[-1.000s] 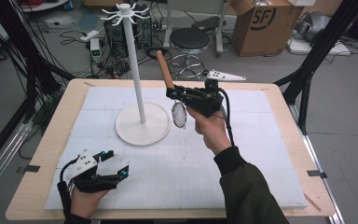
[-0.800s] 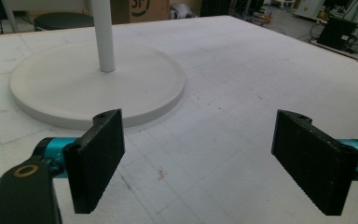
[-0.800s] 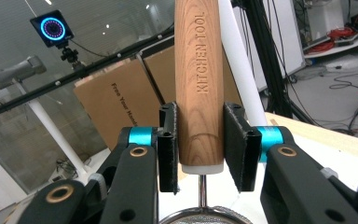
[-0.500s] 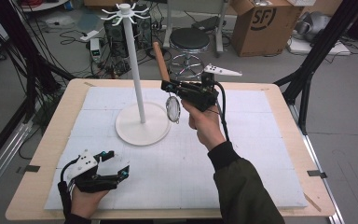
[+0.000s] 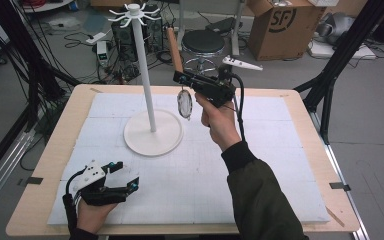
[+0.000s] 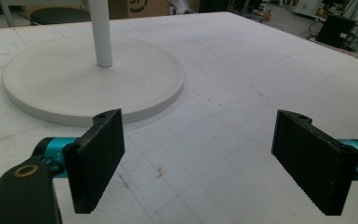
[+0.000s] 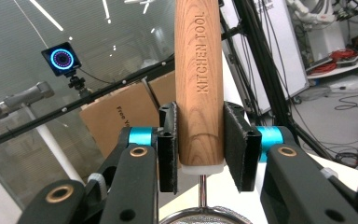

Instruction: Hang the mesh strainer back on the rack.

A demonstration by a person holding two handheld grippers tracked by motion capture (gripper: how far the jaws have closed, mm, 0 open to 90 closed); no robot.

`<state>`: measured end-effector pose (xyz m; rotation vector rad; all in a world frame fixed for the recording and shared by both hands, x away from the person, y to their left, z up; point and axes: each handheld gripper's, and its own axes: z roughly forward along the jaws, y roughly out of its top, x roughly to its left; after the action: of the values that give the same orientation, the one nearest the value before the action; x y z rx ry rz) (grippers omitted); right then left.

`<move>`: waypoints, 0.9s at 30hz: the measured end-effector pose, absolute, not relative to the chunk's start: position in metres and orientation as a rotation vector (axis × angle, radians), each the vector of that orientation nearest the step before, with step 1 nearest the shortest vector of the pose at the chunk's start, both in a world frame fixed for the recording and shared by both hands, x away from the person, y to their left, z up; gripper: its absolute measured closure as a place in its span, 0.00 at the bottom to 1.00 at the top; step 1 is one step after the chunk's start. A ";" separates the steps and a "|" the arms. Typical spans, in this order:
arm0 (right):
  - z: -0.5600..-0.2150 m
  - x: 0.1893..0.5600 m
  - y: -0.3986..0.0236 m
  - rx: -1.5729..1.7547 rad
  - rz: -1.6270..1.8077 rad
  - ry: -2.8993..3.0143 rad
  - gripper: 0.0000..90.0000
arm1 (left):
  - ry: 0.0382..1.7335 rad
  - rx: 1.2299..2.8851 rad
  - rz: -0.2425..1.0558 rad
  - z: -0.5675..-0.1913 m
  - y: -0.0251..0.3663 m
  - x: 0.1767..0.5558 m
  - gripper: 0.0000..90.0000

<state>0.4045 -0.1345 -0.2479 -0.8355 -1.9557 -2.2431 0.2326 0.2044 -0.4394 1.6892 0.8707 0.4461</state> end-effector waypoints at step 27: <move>-0.221 0.424 -0.113 -0.791 -2.242 -1.941 0.77 | 0.893 1.667 0.432 -0.442 0.209 0.233 0.20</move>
<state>0.4239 -0.1127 -0.2213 -0.7910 -1.9407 -2.2418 0.2328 0.2092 -0.4420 1.6666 0.8934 0.4317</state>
